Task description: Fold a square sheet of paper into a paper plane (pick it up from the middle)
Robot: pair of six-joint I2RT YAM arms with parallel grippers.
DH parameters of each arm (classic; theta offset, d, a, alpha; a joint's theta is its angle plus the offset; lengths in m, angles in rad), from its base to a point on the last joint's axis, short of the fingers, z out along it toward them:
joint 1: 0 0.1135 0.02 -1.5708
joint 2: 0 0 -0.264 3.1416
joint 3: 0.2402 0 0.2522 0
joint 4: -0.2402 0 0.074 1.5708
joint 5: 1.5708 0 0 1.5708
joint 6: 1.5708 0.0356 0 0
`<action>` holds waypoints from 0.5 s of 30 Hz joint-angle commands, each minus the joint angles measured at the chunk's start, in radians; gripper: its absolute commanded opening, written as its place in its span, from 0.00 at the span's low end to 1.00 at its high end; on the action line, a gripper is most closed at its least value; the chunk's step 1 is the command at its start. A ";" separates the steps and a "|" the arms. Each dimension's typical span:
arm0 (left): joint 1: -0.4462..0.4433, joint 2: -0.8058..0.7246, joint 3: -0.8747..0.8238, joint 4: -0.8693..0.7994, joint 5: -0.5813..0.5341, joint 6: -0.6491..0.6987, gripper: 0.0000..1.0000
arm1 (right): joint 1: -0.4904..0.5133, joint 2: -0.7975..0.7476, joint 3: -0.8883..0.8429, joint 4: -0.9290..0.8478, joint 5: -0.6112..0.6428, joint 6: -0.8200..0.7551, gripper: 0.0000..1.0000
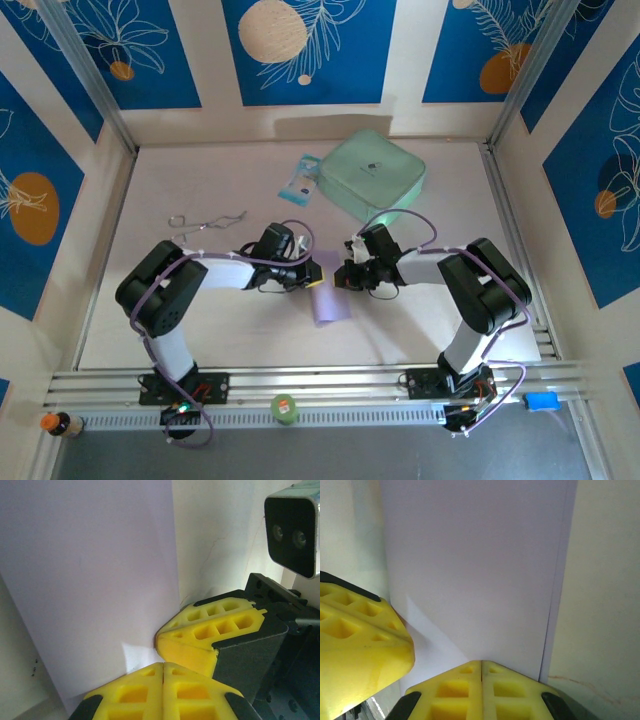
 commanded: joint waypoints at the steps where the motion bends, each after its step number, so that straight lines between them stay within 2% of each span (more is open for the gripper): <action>1: 0.010 0.001 -0.004 -0.019 -0.007 0.042 0.06 | -0.007 0.020 -0.035 -0.075 0.043 0.006 0.00; 8: 0.018 -0.021 0.006 -0.032 -0.003 0.072 0.11 | -0.007 0.021 -0.036 -0.076 0.045 0.008 0.00; 15: 0.030 0.002 -0.002 -0.046 -0.007 0.080 0.09 | -0.007 0.021 -0.034 -0.079 0.048 0.008 0.00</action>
